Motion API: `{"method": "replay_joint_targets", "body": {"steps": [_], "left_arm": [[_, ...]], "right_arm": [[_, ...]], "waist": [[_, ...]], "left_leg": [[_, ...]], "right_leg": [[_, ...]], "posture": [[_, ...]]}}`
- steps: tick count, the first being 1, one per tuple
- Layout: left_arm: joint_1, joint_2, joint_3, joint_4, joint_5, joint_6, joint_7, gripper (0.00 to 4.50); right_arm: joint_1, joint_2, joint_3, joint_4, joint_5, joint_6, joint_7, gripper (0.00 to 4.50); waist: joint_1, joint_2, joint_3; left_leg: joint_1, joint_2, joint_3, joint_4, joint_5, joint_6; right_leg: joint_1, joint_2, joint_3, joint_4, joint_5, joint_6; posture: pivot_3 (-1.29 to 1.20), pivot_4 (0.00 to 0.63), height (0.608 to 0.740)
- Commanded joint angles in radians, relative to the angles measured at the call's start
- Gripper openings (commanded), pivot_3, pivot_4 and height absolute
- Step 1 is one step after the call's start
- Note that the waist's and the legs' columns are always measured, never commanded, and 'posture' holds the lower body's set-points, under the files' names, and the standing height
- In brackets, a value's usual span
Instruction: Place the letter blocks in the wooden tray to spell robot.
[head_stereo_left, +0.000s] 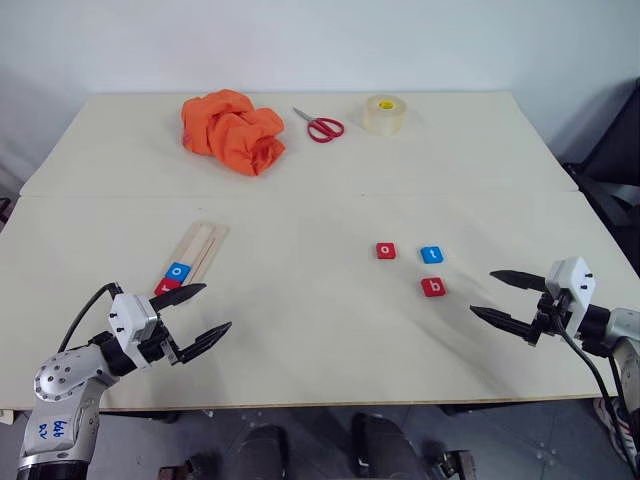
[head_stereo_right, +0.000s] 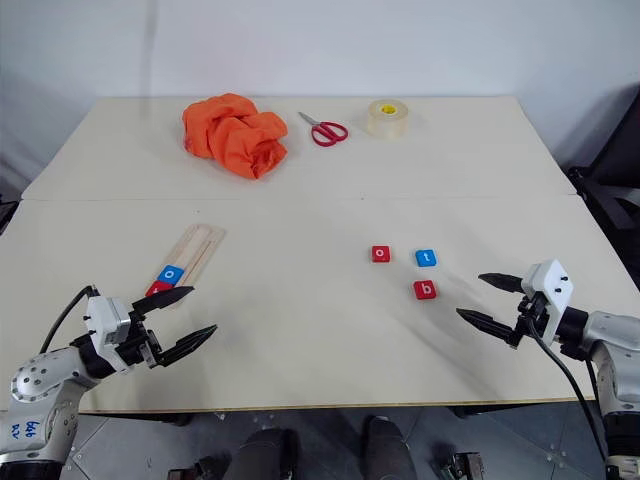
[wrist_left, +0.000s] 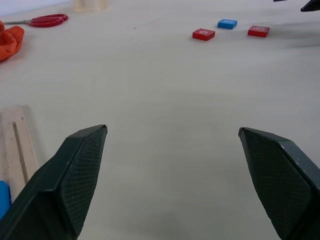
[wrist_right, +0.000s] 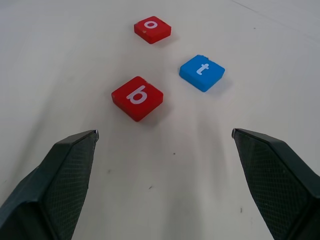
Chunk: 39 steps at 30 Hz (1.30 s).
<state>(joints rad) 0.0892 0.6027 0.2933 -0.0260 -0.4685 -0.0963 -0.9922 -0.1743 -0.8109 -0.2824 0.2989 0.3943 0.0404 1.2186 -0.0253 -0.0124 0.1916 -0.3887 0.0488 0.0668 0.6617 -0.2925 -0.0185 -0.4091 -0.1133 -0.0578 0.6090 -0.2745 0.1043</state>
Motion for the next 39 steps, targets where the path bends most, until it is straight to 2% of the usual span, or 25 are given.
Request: {"method": "replay_joint_targets", "body": {"steps": [1, 6, 10, 14, 21, 26, 30, 33, 39], "left_arm": [[0.0, -0.001, 0.007, -0.04, -0.008, -0.001, 0.014, 4.5], [0.007, -0.007, -0.002, -0.066, 0.003, 0.051, 0.066, 4.5], [0.07, -0.002, 0.034, -0.149, -0.024, 0.139, 0.125, 4.5], [0.166, 0.009, 0.132, -0.229, -0.02, 0.205, 0.21, 4.5], [0.352, -0.013, 0.315, -0.356, -0.104, 0.26, 0.227, 4.5], [0.412, -0.035, 0.359, -0.409, -0.114, 0.28, 0.255, 4.5], [0.396, -0.019, 0.37, -0.406, -0.107, 0.354, 0.311, 4.5], [0.322, 0.013, 0.355, -0.386, -0.109, 0.493, 0.415, 4.5], [0.153, 0.067, 0.264, -0.31, -0.069, 0.64, 0.497, 4.5]], "right_arm": [[-0.029, -0.026, -0.01, 0.009, 0.004, -0.011, 0.011, 4.48], [-0.06, -0.022, -0.008, 0.009, 0.009, 0.007, 0.015, 4.48], [-0.104, -0.015, 0.011, 0.012, 0.013, 0.021, 0.033, 4.48], [-0.165, -0.001, 0.042, 0.02, 0.014, 0.039, 0.051, 4.48], [-0.287, 0.043, 0.118, 0.093, -0.013, 0.019, 0.083, 4.48], [-0.355, 0.074, 0.158, 0.168, -0.033, -0.008, 0.102, 4.48], [-0.411, 0.103, 0.182, 0.213, -0.044, -0.017, 0.11, 4.48], [-0.434, 0.119, 0.195, 0.223, -0.047, -0.019, 0.119, 4.48], [-0.442, 0.131, 0.198, 0.216, -0.049, -0.013, 0.119, 4.48]], "waist": [[0.0, 0.0, 0.0], [0.0, 0.0, 0.0], [-0.004, 0.0, 0.0], [-0.006, 0.0, 0.0], [-0.003, -0.001, 0.001], [-0.001, -0.001, 0.001], [-0.003, -0.001, 0.001], [-0.003, -0.001, 0.001], [-0.001, -0.001, 0.001]], "left_leg": [[0.0, 0.0, 0.0, 0.0, 0.0, 0.0], [0.0, 0.0, 0.0, 0.0, 0.0, 0.0], [0.0, 0.0, 0.001, 0.0, 0.0, 0.0], [0.0, 0.002, 0.003, -0.001, -0.001, -0.001], [0.0, 0.001, 0.002, -0.001, -0.001, -0.001], [0.0, 0.001, 0.003, -0.001, -0.002, 0.0], [0.0, 0.001, 0.003, -0.001, -0.002, 0.0], [0.0, 0.001, 0.003, -0.001, -0.002, 0.0], [0.0, 0.001, 0.003, -0.001, -0.002, 0.0]], "right_leg": [[0.0, 0.0, 0.0, 0.0, 0.0, 0.0], [0.0, 0.0, 0.0, 0.0, 0.0, 0.0], [0.0, 0.0, 0.002, 0.0, 0.0, 0.0], [-0.003, 0.002, 0.004, 0.001, 0.0, 0.0], [-0.003, 0.001, 0.004, 0.0, -0.001, -0.002], [-0.003, 0.0, 0.004, -0.001, -0.002, -0.003], [-0.003, 0.0, 0.004, -0.001, -0.002, -0.004], [-0.003, 0.001, 0.004, 0.0, -0.002, -0.003], [-0.003, 0.001, 0.004, 0.001, -0.001, -0.002]], "posture": [[0.0, 0.15, 0.74], [0.0, 0.15, 0.74], [0.0, 0.15, 0.74], [0.0, 0.15, 0.74], [0.0, 0.15, 0.74], [0.0, 0.15, 0.74], [0.0, 0.15, 0.74], [0.0, 0.15, 0.74], [0.0, 0.15, 0.74]]}}
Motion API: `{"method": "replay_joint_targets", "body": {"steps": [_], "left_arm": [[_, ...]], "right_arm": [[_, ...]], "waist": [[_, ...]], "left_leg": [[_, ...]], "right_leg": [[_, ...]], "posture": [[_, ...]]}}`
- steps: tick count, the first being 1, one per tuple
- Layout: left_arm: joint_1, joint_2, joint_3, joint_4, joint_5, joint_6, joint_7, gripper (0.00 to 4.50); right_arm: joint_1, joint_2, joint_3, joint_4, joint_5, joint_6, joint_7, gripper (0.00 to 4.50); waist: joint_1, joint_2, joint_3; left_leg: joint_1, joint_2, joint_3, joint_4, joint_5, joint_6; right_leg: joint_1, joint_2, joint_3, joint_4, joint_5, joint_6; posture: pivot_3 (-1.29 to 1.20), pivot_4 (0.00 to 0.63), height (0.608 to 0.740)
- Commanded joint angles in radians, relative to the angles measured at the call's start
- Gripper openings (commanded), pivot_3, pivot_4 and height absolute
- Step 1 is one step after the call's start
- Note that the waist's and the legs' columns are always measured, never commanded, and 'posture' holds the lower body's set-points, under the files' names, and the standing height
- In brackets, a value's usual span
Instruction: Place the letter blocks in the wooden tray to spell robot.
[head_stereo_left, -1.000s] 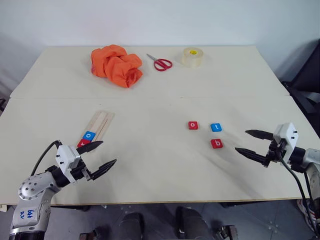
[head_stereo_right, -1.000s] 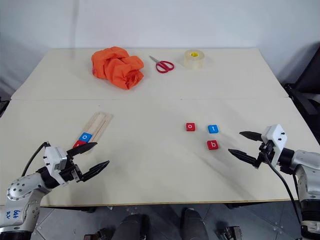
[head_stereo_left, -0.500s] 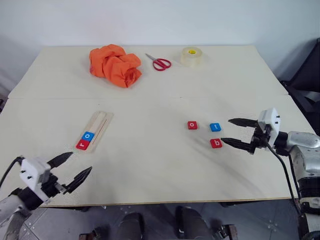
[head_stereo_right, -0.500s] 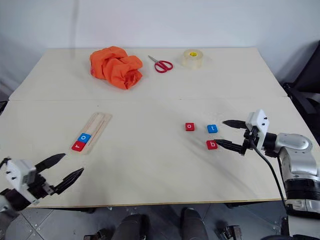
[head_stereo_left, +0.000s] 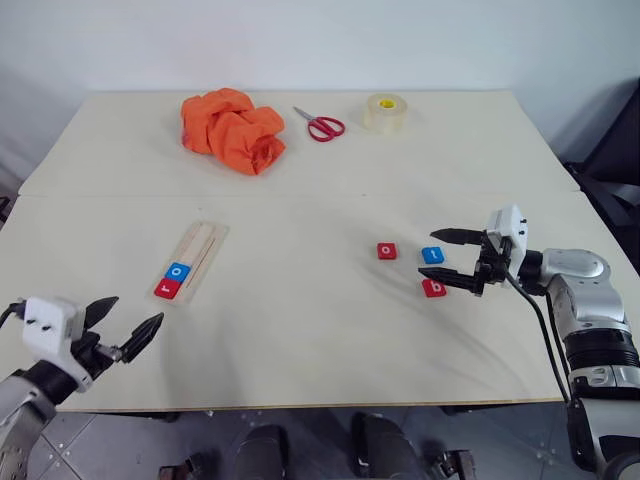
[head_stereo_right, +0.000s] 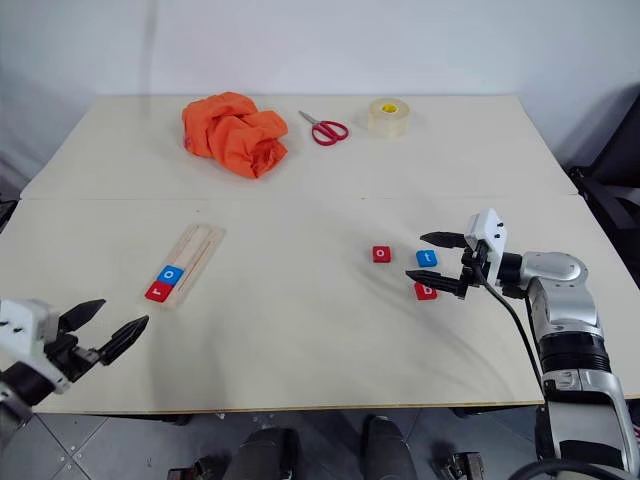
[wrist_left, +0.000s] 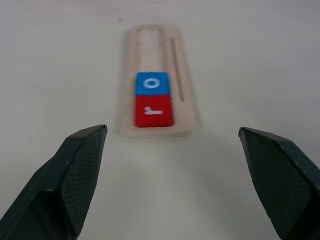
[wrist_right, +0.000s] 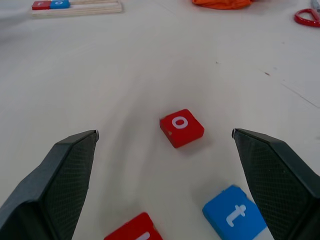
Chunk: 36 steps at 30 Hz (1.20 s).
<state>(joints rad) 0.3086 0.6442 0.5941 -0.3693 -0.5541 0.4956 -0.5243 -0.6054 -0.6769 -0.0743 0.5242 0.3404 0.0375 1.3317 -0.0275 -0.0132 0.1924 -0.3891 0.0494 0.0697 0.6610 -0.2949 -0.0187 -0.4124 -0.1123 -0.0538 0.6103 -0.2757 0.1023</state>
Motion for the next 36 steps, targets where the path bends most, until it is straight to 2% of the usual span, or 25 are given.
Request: {"method": "replay_joint_targets", "body": {"steps": [1, 11, 28, 33, 36], "left_arm": [[-0.108, 0.03, -0.057, 0.062, 0.025, 0.048, 0.028, 4.5], [-0.327, 0.04, -0.193, 0.248, 0.106, 0.051, 0.023, 4.5], [-0.345, -0.001, -0.242, 0.286, 0.131, 0.124, 0.045, 4.5], [-0.336, -0.017, -0.228, 0.291, 0.138, 0.13, 0.072, 3.41], [-0.327, -0.018, -0.226, 0.294, 0.135, 0.107, 0.052, 3.39]], "right_arm": [[-0.009, -0.004, -0.011, -0.012, 0.006, -0.009, 0.008, 4.48], [0.003, -0.022, -0.019, -0.035, 0.008, 0.01, 0.01, 4.48], [0.005, -0.031, -0.021, -0.049, 0.01, 0.031, 0.007, 4.48], [-0.001, -0.03, -0.018, -0.043, 0.008, 0.028, 0.009, 4.5], [-0.009, -0.031, -0.017, -0.034, 0.005, 0.024, 0.012, 4.5]], "waist": [[0.001, 0.0, 0.0], [-0.001, 0.0, 0.0], [0.0, 0.0, 0.0], [0.0, 0.0, 0.0], [-0.001, 0.0, 0.0]], "left_leg": [[0.0, -0.001, 0.0, 0.0, 0.0, 0.0], [0.0, 0.0, 0.002, -0.001, 0.0, -0.001], [0.001, 0.0, 0.003, -0.001, 0.0, -0.001], [0.001, 0.0, 0.003, -0.001, 0.0, -0.001], [0.002, 0.0, 0.003, -0.001, 0.0, -0.002]], "right_leg": [[0.0, 0.0, 0.0, 0.0, 0.0, 0.0], [-0.002, 0.001, 0.001, 0.001, 0.0, 0.0], [-0.001, -0.001, 0.002, 0.002, 0.0, 0.001], [-0.001, -0.001, 0.002, 0.002, 0.0, 0.001], [-0.001, -0.001, 0.002, 0.003, 0.0, 0.001]], "posture": [[0.0, 0.15, 0.74], [0.0, 0.15, 0.74], [0.0, 0.15, 0.74], [0.0, 0.15, 0.74], [0.0, 0.15, 0.74]]}}
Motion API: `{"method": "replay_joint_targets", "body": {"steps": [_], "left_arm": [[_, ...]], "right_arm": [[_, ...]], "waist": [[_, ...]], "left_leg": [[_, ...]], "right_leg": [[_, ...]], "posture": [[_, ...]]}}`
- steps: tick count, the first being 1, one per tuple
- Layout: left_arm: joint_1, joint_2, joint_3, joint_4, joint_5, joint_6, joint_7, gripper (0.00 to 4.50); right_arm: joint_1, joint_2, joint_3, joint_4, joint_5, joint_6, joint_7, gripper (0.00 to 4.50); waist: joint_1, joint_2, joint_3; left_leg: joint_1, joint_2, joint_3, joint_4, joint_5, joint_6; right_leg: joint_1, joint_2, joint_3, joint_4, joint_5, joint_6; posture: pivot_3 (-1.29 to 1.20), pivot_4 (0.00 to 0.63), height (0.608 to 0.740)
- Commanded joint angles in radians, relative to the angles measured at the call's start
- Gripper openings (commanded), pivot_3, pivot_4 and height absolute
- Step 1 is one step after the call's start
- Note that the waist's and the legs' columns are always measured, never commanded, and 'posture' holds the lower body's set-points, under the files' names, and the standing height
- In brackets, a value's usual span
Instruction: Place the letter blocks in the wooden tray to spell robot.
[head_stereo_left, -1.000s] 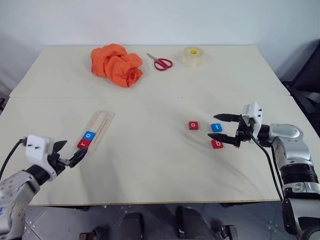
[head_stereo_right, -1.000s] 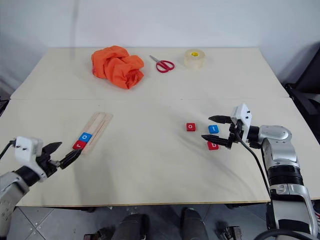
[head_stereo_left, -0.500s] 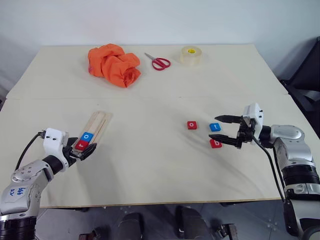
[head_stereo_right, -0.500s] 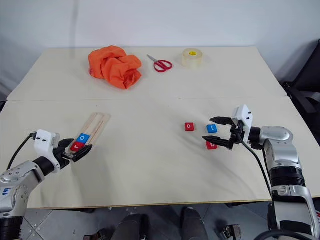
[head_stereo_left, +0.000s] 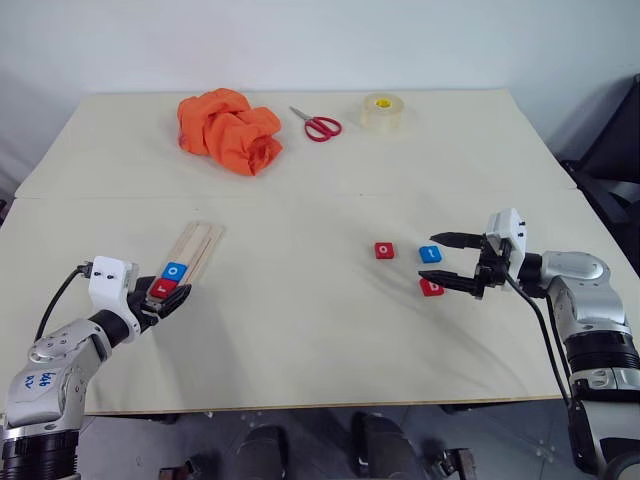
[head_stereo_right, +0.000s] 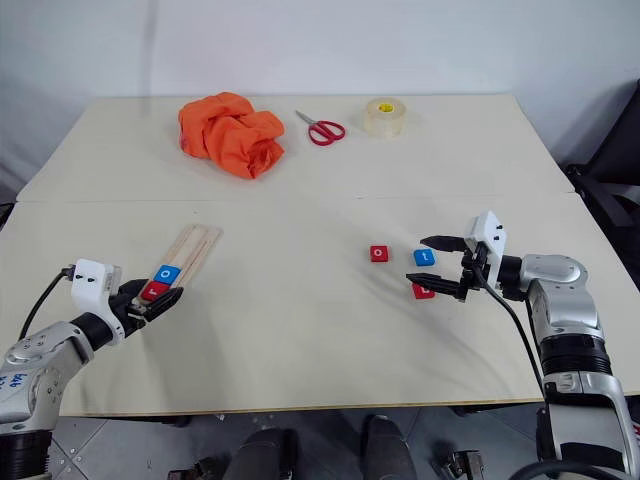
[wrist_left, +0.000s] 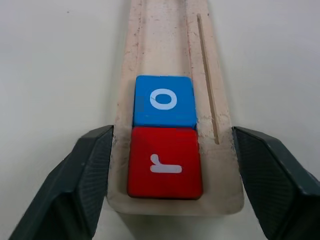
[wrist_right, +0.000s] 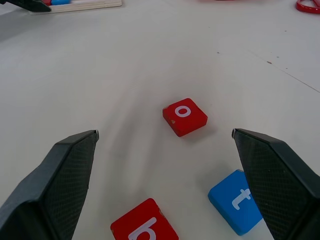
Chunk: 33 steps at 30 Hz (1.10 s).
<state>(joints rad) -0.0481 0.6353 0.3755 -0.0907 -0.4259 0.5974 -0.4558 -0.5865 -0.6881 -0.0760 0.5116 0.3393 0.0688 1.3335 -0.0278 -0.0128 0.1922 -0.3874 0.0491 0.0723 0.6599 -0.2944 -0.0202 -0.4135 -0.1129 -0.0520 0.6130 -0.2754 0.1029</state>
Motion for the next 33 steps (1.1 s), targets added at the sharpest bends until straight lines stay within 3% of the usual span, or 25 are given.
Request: {"method": "replay_joint_targets", "body": {"steps": [1, 7, 16, 22, 25, 33], "left_arm": [[0.031, -0.01, -0.009, 0.018, 0.004, -0.013, -0.032, 3.39], [0.05, 0.068, -0.117, -0.033, 0.029, -0.26, -0.317, 3.39], [-0.132, 0.178, -0.34, -0.081, 0.049, -0.252, -0.581, 3.39], [-0.264, 0.155, -0.487, -0.046, 0.119, -0.302, -0.664, 3.39], [-0.352, 0.097, -0.567, 0.015, 0.177, -0.354, -0.677, 3.39], [-0.428, 0.045, -0.608, 0.131, 0.227, -0.423, -0.716, 3.39]], "right_arm": [[-0.029, -0.021, -0.015, -0.02, 0.006, -0.008, 0.011, 4.5], [-0.031, -0.023, -0.018, -0.015, 0.005, -0.016, 0.014, 4.5], [0.022, -0.047, -0.039, -0.044, 0.015, -0.028, 0.023, 4.5], [0.121, -0.074, -0.066, -0.134, 0.031, -0.015, 0.004, 4.5], [0.226, -0.09, -0.123, -0.226, 0.058, 0.01, -0.035, 4.5], [0.401, -0.105, -0.208, -0.393, 0.101, 0.068, -0.112, 4.5]], "waist": [[-0.001, 0.0, 0.0], [0.001, 0.0, 0.0], [0.001, 0.0, 0.0], [0.001, 0.0, 0.0], [0.007, 0.0, 0.0], [0.02, 0.0, 0.0]], "left_leg": [[0.0, 0.0, 0.0, 0.0, 0.0, 0.0], [0.0, 0.0, 0.0, 0.0, 0.0, 0.0], [-0.002, 0.0, 0.0, -0.001, 0.0, 0.0], [-0.002, 0.0, 0.002, -0.001, 0.0, 0.0], [-0.002, 0.0, 0.002, -0.001, 0.0, 0.0], [-0.002, 0.0, 0.002, 0.002, 0.0, 0.001]], "right_leg": [[0.0, 0.0, 0.0, 0.0, 0.0, 0.0], [0.0, 0.0, 0.0, -0.001, 0.0, 0.0], [-0.001, 0.0, -0.001, -0.002, 0.0, 0.0], [-0.001, 0.001, 0.0, -0.003, 0.0, 0.0], [-0.001, 0.002, 0.001, -0.003, 0.0, 0.001], [0.0, 0.003, 0.002, -0.001, 0.001, 0.002]], "posture": [[0.0, 0.15, 0.74], [0.0, 0.15, 0.74], [0.0, 0.15, 0.74], [0.0, 0.15, 0.74], [0.0, 0.15, 0.74], [0.0, 0.15, 0.74]]}}
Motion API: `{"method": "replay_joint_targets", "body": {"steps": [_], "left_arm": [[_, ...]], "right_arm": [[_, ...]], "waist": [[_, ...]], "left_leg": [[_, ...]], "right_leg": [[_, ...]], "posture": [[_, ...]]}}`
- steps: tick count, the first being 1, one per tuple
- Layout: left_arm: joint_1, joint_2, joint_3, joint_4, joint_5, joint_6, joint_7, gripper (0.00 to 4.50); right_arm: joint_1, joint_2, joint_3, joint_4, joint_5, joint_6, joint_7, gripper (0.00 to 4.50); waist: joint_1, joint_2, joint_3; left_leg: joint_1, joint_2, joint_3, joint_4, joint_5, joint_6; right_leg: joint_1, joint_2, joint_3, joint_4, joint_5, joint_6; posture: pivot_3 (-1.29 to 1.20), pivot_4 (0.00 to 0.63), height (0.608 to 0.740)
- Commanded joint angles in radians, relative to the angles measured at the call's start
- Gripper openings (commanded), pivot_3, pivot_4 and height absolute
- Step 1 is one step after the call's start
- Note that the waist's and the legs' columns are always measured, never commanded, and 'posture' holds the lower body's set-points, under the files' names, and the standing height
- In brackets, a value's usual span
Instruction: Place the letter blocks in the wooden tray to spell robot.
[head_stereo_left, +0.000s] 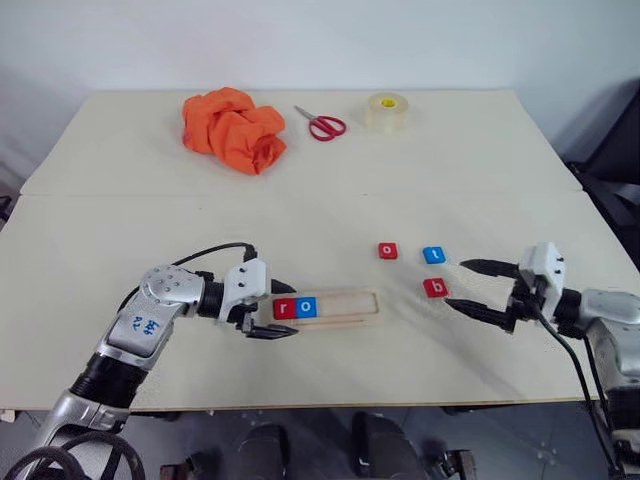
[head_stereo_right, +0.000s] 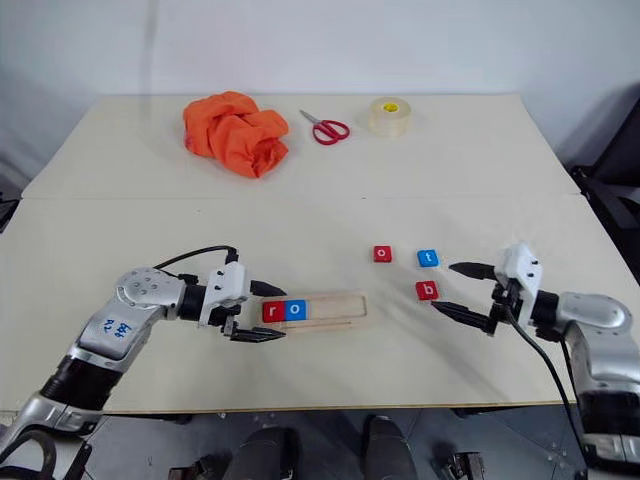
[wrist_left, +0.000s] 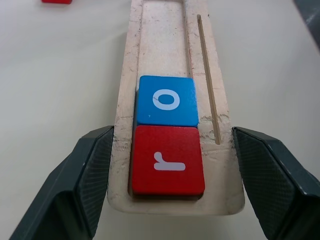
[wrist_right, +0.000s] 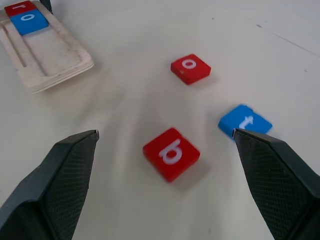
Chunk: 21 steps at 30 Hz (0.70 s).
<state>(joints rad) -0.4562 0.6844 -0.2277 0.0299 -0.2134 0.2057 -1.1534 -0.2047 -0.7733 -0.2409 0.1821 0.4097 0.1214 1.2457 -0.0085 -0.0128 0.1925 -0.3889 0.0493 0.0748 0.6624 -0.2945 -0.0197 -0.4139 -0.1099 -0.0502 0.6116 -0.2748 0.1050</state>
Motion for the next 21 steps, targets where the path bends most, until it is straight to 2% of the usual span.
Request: {"method": "replay_joint_targets", "body": {"steps": [1, 2, 5, 13, 21], "left_arm": [[-0.022, -0.006, -0.006, 0.016, 0.018, -0.034, -0.021, 3.39], [-0.027, -0.009, -0.01, 0.025, 0.024, -0.041, -0.023, 3.39], [-0.044, -0.027, -0.017, 0.048, 0.04, -0.056, -0.021, 4.42], [-0.04, -0.033, 0.016, 0.044, 0.024, -0.033, -0.027, 4.46], [0.07, 0.004, 0.228, 0.035, -0.128, -0.153, -0.069, 4.46]], "right_arm": [[0.027, -0.02, -0.046, -0.074, 0.033, 0.021, -0.03, 4.5], [0.039, -0.019, -0.05, -0.086, 0.036, 0.024, -0.036, 4.5], [0.064, -0.019, -0.06, -0.116, 0.046, 0.035, -0.053, 4.5], [0.069, -0.014, -0.067, -0.146, 0.061, 0.063, -0.08, 4.5], [0.078, 0.049, -0.112, -0.232, 0.127, 0.205, -0.264, 4.5]], "waist": [[0.001, 0.0, 0.0], [0.002, 0.0, 0.0], [0.008, 0.0, 0.0], [0.009, 0.0, 0.0], [0.006, 0.0, 0.0]], "left_leg": [[0.0, 0.0, 0.0, 0.0, 0.0, 0.0], [0.0, 0.0, 0.0, 0.0, 0.0, 0.0], [0.0, 0.0, 0.0, 0.001, 0.0, 0.0], [0.0, 0.0, 0.0, 0.001, 0.0, 0.001], [0.0, 0.001, -0.001, 0.001, 0.0, 0.001]], "right_leg": [[0.0, 0.0, 0.0, 0.0, 0.0, 0.0], [0.0, 0.0, 0.0, 0.0, 0.0, 0.0], [0.0, 0.0, 0.0, 0.0, 0.0, 0.0], [0.0, 0.0, 0.0, 0.0, 0.0, 0.001], [0.0, 0.001, 0.0, 0.001, 0.0, 0.001]], "posture": [[0.0, 0.15, 0.74], [0.0, 0.15, 0.74], [0.0, 0.15, 0.74], [0.0, 0.15, 0.74], [0.0, 0.15, 0.74]]}}
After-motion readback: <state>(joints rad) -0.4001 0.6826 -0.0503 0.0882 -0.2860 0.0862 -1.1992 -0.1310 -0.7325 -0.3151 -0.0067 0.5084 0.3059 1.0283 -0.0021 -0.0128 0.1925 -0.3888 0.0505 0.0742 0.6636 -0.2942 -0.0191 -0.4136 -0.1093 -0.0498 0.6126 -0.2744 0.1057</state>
